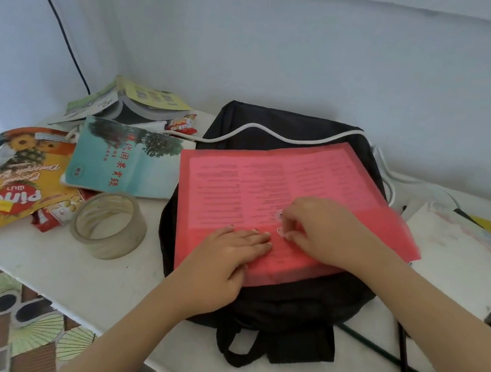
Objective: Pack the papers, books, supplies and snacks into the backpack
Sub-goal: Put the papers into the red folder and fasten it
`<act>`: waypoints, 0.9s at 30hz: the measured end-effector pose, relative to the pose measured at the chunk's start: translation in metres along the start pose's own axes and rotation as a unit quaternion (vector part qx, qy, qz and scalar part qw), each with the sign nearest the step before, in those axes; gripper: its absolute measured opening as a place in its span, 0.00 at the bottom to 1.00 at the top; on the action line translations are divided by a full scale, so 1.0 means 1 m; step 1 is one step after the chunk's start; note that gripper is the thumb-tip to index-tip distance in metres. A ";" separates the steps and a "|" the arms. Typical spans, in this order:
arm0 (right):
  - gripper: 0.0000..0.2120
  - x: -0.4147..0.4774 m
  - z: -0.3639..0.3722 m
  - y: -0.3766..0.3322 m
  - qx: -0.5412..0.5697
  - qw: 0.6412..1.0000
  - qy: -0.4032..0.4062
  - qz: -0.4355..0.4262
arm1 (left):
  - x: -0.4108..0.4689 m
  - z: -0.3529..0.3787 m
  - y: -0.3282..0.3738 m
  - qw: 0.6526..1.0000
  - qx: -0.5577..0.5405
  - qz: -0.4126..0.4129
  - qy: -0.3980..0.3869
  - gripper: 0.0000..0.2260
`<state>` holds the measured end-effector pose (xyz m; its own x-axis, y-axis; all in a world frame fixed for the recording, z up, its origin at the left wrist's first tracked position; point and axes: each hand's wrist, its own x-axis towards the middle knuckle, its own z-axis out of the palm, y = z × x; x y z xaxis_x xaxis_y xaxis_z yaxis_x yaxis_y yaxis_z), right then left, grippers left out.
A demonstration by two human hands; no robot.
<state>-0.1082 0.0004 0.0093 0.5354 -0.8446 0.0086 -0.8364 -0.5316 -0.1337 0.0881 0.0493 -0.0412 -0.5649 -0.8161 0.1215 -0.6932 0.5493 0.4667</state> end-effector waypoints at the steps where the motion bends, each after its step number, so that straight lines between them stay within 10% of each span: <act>1: 0.02 0.003 0.000 0.002 0.022 1.000 -0.017 0.004 | 0.000 0.000 -0.001 1.000 -0.007 0.000 0.000 0.26; 22: 0.10 0.001 -0.018 -0.012 -0.052 0.989 -0.139 0.007 | -0.001 0.011 0.006 0.999 0.036 -0.032 0.010 0.29; 27: 0.06 0.014 -0.016 0.006 0.231 0.966 -0.083 0.086 | 0.000 0.012 0.006 0.999 0.030 -0.038 0.018 0.29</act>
<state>-0.1081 -0.0154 0.0241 0.4365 -0.8758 -0.2062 -0.7933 -0.2665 -0.5474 0.0788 0.0550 -0.0488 -0.4937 -0.8615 0.1185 -0.7602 0.4937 0.4223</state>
